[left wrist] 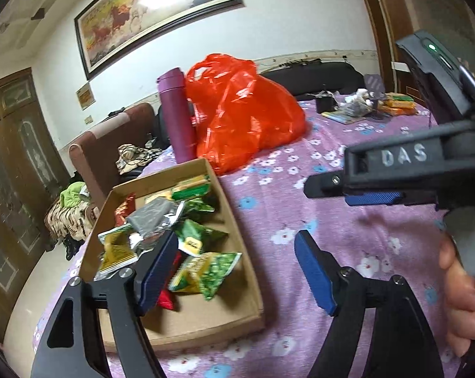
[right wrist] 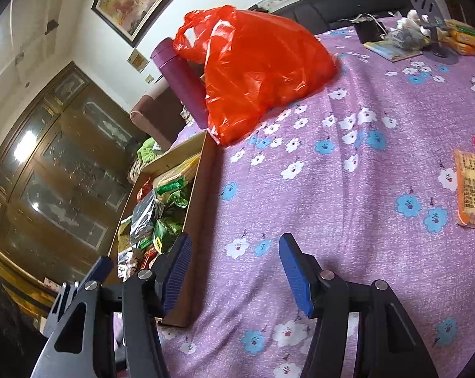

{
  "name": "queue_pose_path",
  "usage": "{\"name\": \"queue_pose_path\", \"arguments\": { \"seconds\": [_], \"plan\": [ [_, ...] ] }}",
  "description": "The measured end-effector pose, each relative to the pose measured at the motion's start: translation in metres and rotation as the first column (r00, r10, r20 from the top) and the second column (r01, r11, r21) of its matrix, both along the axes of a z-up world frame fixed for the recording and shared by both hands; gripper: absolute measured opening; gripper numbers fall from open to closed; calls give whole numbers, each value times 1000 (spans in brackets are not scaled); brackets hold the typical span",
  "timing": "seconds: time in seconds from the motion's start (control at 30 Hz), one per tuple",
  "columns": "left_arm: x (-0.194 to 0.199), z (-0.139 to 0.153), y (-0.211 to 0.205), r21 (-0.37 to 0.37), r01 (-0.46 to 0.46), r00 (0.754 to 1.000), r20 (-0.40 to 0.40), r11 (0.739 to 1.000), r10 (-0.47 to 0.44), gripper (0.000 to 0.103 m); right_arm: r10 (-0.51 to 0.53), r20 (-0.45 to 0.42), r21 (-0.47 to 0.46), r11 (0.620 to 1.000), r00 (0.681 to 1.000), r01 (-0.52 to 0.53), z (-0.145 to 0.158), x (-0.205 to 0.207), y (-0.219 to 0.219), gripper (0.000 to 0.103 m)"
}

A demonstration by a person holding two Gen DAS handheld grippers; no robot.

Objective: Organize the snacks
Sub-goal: 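Move both grippers back over the table toward the remaining snacks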

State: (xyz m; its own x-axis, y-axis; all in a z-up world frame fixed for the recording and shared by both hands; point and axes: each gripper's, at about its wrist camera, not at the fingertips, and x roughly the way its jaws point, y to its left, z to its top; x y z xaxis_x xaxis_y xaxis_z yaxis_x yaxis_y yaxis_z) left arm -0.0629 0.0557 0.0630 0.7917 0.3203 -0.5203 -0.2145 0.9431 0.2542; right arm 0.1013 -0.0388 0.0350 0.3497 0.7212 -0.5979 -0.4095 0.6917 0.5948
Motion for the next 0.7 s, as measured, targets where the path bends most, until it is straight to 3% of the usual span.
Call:
{"name": "queue_pose_path", "arguments": {
  "seconds": [0.13, 0.27, 0.4, 0.57, 0.7],
  "plan": [
    [-1, 0, -4, 3, 7, 1000, 1, 1000, -7, 78, -66, -17, 6, 998, 998, 66, 1, 8, -18, 63],
    [0, 1, 2, -24, 6, 1000, -2, 1000, -6, 79, -195, -51, 15, 981, 980, 196, 13, 20, -59, 62],
    [-1, 0, 4, -40, 16, 1000, -5, 999, -16, 79, -276, -29, -121, 955, 961, 271, 27, 42, -97, 66],
    [-3, 1, 5, -51, 23, 1000, 5, 998, -22, 79, -446, 39, -244, 864, 894, 441, 19, 71, -157, 66],
    [-2, 1, 5, -51, 25, 1000, 0, 998, -25, 79, -504, 89, -271, 818, 859, 508, 7, 80, -183, 66]
  ]
}}
